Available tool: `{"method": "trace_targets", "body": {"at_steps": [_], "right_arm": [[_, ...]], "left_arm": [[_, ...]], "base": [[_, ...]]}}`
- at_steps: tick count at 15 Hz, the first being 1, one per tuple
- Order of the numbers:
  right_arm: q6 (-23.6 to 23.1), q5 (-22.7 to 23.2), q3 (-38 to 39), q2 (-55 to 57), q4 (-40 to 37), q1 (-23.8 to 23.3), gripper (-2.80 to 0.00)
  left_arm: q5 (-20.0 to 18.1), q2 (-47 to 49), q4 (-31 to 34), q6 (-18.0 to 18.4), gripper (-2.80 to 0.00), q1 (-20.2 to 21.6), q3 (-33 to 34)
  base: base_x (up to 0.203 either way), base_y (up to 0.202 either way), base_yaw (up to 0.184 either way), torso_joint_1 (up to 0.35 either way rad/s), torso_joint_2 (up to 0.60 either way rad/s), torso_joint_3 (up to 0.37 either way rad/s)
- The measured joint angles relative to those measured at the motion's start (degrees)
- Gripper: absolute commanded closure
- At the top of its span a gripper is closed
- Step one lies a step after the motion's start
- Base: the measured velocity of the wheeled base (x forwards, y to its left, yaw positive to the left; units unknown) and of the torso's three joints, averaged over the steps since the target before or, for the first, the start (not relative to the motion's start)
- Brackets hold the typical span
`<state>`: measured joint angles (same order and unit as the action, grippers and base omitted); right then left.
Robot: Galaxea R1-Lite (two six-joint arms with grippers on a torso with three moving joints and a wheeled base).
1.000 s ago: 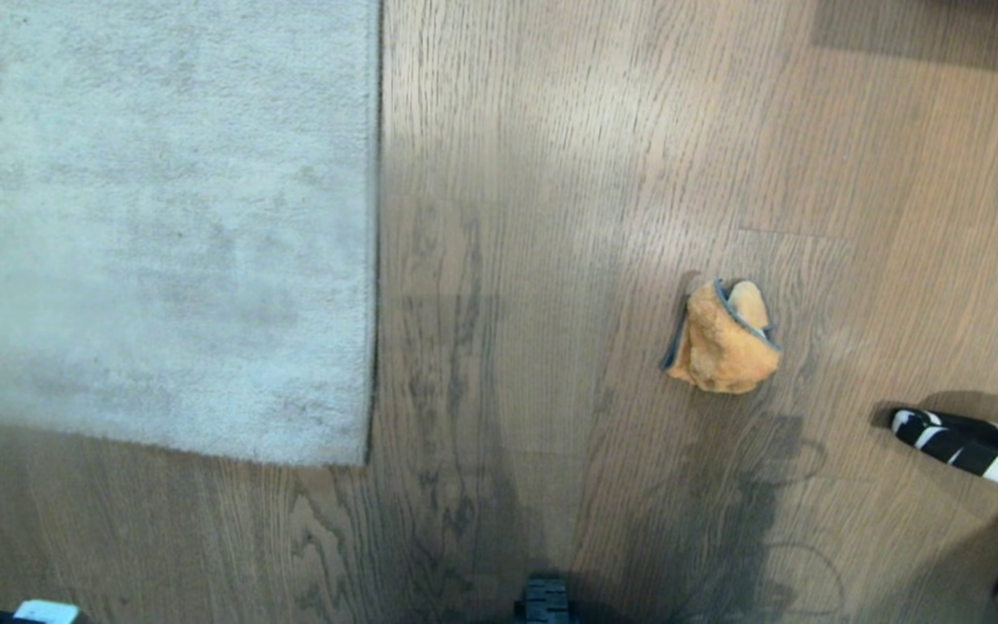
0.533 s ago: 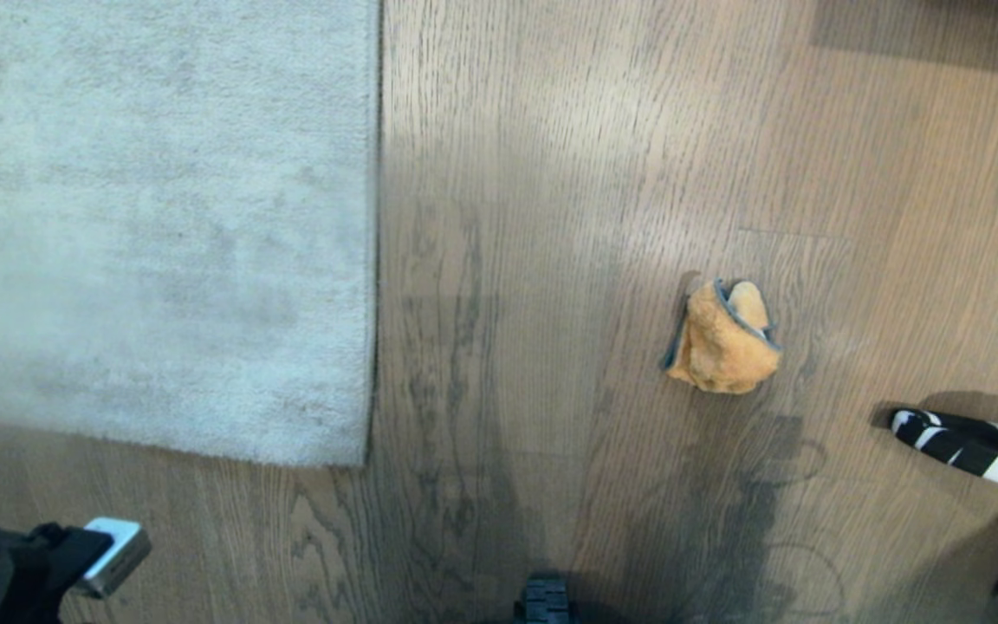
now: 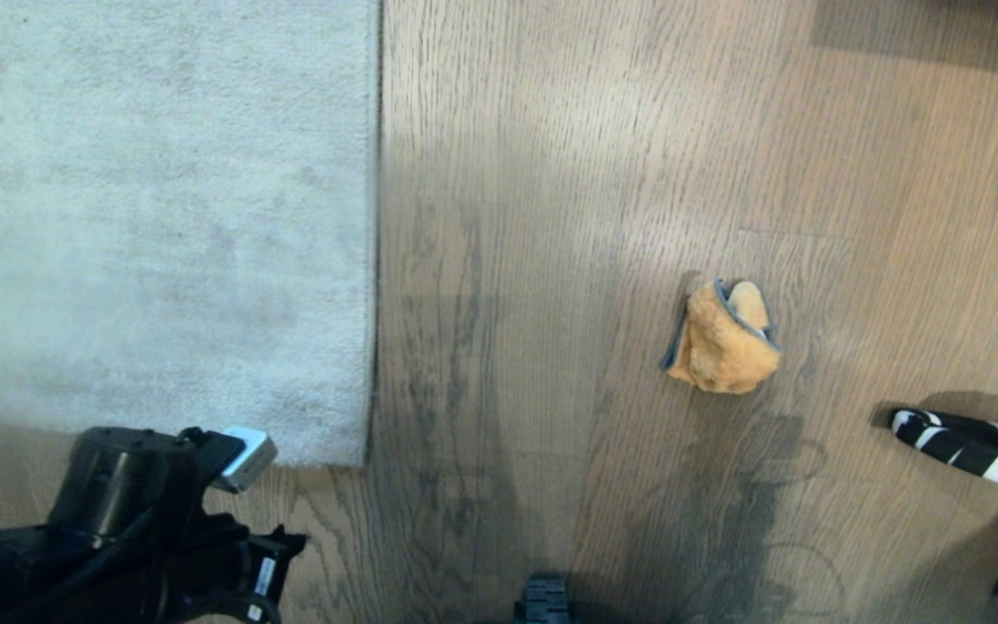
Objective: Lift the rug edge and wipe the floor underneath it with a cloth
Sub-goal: Lift up the carpet
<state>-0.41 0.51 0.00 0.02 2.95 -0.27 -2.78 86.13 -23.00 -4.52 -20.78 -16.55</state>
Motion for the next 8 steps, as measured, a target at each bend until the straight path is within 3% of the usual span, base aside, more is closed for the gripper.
{"method": "trace_targets", "body": {"at_steps": [2,5,8], "right_arm": [[0.00,-0.02,0.00,0.00,0.00,0.00,0.00],[-0.02,0.00,0.00,0.00,0.01,0.00,0.00],[0.01,0.01,0.00,0.00,0.00,0.00,0.00]], "left_arm": [[0.62,4.15,-5.91,-1.48,0.00,-3.73,-0.75],[2.06,7.91,-6.49,-1.65,0.00,-5.83,-3.24],[10.59,10.19,-3.26,-1.74,0.00,-9.07,-6.29]], "base": [[0.000,0.000,0.000,0.000,0.00,0.000],[0.000,0.000,0.000,0.000,0.00,0.000],[0.000,0.000,0.000,0.000,0.00,0.000]]}}
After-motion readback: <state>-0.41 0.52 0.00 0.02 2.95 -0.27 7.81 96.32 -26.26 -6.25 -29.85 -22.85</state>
